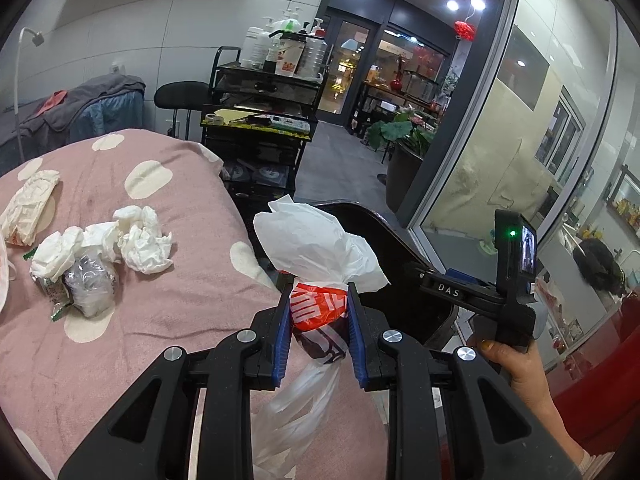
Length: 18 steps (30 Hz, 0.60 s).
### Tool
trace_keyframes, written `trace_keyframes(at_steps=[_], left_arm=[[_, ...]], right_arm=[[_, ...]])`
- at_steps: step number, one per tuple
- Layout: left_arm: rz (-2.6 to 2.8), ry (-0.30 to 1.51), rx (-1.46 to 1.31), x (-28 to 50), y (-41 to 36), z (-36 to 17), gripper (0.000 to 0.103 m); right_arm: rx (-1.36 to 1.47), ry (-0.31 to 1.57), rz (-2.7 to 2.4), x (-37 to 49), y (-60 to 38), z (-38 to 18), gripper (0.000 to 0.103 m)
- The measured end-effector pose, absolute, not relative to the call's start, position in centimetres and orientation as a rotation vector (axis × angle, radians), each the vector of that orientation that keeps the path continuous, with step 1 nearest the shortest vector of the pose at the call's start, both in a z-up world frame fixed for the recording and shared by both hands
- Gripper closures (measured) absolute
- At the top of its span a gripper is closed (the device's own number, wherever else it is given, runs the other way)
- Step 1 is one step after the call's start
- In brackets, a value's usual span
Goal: Collect trash
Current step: 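Move the plastic bag over the bin and open the left tool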
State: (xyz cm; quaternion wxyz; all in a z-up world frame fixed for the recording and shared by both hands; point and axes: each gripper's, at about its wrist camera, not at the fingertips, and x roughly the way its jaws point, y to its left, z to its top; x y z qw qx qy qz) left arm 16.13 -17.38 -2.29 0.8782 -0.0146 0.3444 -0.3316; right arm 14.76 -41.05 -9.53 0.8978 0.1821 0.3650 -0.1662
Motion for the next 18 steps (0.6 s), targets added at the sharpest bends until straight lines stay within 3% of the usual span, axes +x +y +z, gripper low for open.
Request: trace_keyframes(at_steps=[18], left_arm=[[-0.798,0.849,0.025,19.8,-24.4,-3.8,0.078]], right_arm=[[0.367,0.673,-0.374,9.8,-41.5,-7.6,0.011]])
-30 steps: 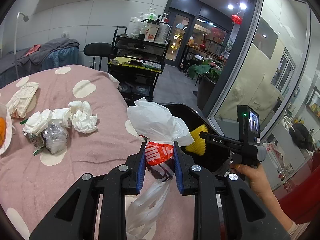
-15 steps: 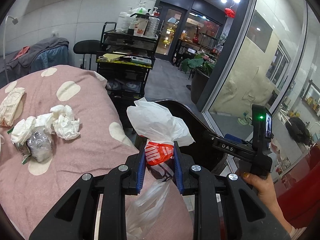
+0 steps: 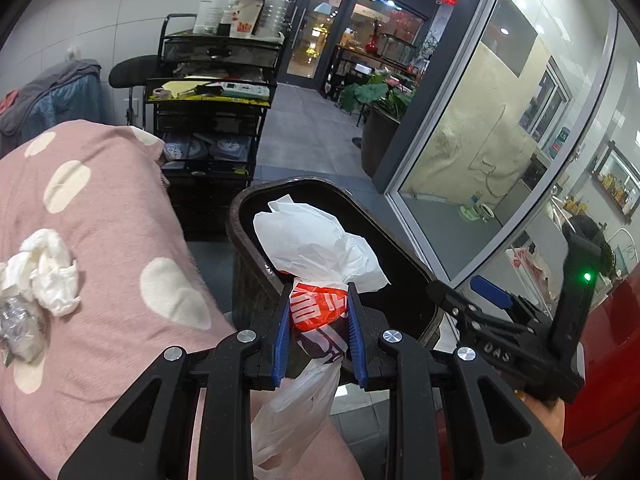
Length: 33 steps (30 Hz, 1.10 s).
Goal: Collect trash
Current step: 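Move the plastic bag over the bin and open the left tool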
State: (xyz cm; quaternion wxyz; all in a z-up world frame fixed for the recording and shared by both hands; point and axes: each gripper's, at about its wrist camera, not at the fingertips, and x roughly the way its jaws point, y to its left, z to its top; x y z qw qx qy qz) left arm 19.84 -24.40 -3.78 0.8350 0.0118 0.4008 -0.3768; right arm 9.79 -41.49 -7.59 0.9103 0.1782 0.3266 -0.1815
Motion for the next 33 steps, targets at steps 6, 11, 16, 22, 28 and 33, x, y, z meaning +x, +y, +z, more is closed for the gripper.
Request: trace_keyframes(at_steps=[6,11,16,22,28,33], left_arm=[[-0.810,0.882,0.047,21.3,-26.6,-3.8,0.078],[-0.842,0.923,0.061,22.4,-29.2,-4.2,0.078],[-0.853,0.970,0.092,23.1,-31.8,-5.3,0.078],[-0.834,1.022,0.125,23.3,-33.6,-6.6,0.075],[-0.840,1.046,0.088,23.7,-34.0,-7.1,0.041],[-0.829,1.007,0.062,23.3,-33.0,-6.6,0.025]], right_arm=[[0.362,0.656,-0.385,8.3,-41.6,-7.6,0.011],[0.354,0.656,-0.411,7.2,-41.7,-8.0,0.011],[0.374,0.657,-0.430,6.3,-42.3,-8.4,0.011],[0.380,0.655,-0.445,5.9,-43.0,-8.7,0.011],[0.388,0.660,-0.439,5.9,-43.2,-8.7,0.011],[0.373,0.660,-0.436,6.2,-42.8,-8.5,0.011]])
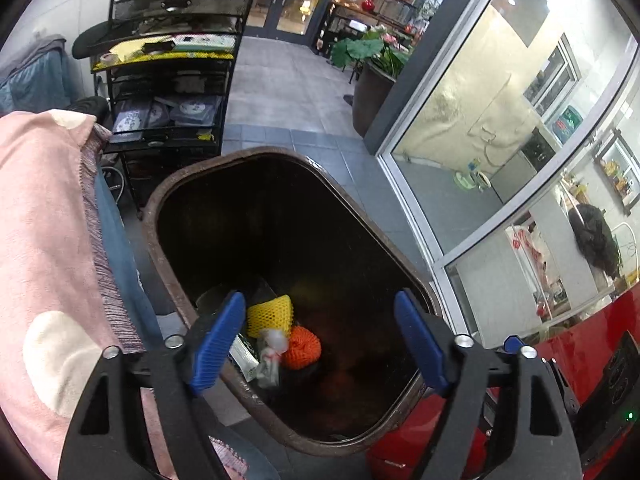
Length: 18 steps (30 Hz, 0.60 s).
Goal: Collect trash
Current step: 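Move the plastic bag over the bin and open the left tool, then return both tools toward the table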
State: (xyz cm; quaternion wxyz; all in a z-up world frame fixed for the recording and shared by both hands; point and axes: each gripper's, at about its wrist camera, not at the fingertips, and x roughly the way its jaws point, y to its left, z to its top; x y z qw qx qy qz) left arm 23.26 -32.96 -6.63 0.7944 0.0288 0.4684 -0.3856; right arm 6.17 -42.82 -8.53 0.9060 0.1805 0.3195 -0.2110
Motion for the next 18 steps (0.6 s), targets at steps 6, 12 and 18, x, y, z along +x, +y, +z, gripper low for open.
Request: trace_keyframes(at_steps=[6,12,18], left_arm=[[-0.802,0.969,0.044,22.7,-30.7,-5.9,0.020],[-0.769,0.877,0.028,21.4,-27.7,-4.0,0.017],[-0.730,0.778,0.021,20.0,-24.7,-1.8,0.012]], right_arm=[[0.376,0.671,-0.408,7.0,-41.9,-8.6,0.011],[0.341,0.676,-0.361,8.2,-40.0,-8.1,0.011],[0.309,0.667,-0.311,9.0,-38.1,-7.2,0.011]])
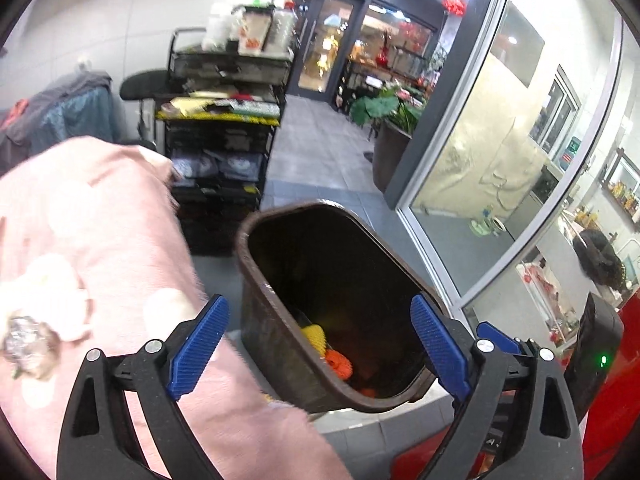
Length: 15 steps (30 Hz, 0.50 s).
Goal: Collect trash
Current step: 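Return both tools toward the table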
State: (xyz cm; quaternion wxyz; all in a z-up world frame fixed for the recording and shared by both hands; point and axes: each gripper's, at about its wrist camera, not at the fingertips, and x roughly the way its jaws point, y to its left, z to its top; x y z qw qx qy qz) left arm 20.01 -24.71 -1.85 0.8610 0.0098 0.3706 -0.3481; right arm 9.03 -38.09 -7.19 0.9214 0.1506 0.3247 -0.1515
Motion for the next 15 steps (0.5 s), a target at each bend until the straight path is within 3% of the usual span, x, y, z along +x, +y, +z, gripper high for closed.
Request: trace_keyframes(at_steps=[15], left_arm=[[-0.586,0.658,0.005,17.6,-16.5,0.2,0.006]], right_arm=[[0.230,0.658,-0.113,12.3,-31.2,-4.2,0.011]])
